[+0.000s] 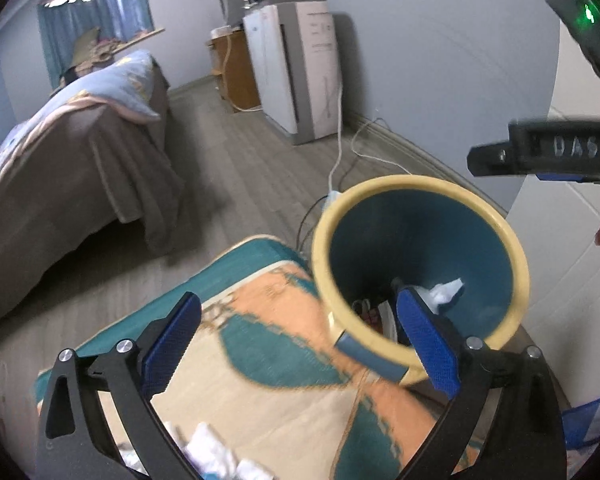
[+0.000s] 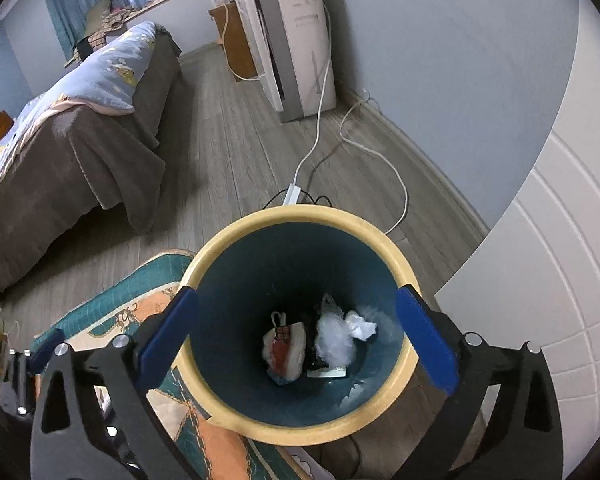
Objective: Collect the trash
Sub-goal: 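Move both open grippers back over the trash on the cushion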
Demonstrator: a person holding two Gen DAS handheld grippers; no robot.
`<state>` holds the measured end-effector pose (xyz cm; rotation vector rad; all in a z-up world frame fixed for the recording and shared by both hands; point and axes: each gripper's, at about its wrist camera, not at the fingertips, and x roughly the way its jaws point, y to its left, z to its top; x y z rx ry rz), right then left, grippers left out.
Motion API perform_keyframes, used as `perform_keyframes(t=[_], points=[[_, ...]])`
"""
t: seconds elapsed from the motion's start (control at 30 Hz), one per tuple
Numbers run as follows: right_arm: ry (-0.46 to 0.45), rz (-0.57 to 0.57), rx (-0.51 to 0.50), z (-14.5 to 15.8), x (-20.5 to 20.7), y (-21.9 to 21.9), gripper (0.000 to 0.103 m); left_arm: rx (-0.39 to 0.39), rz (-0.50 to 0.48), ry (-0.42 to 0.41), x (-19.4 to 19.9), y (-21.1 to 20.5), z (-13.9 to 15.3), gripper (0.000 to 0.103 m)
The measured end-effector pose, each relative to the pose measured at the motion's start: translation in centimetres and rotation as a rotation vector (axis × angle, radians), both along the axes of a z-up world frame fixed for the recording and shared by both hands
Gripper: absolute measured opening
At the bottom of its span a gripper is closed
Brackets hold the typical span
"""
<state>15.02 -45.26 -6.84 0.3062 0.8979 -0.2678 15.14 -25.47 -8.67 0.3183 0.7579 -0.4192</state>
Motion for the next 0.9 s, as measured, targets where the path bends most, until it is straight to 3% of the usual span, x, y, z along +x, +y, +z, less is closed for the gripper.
perform_keyframes(t=[0.33,0.47,0.67,0.8,0.9], points=[[-0.038,0.076,-0.09,3.4,-3.9,7.0,0.097,-0.011,0.059,-0.059,-5.5,8.4,6.0,0.098],[-0.006,0.093,-0.046,2.9,-5.0,9.1,0.097,-0.016,0.127,-0.081,-7.8,12.7,7.5,0.098],[0.019,0.145,-0.023,2.1,-6.9,13.1,0.097,-0.069,0.263,-0.047,-10.2,18.9,7.6,0.098],[0.044,0.193,-0.075,1.3,-7.7,15.9,0.097,-0.107,0.338,-0.022,-11.3,22.2,6.9,0.098],[0.06,0.225,-0.097,0.7,-8.2,17.7,0.097,-0.092,0.379,-0.017,-11.8,24.1,6.4,0.098]])
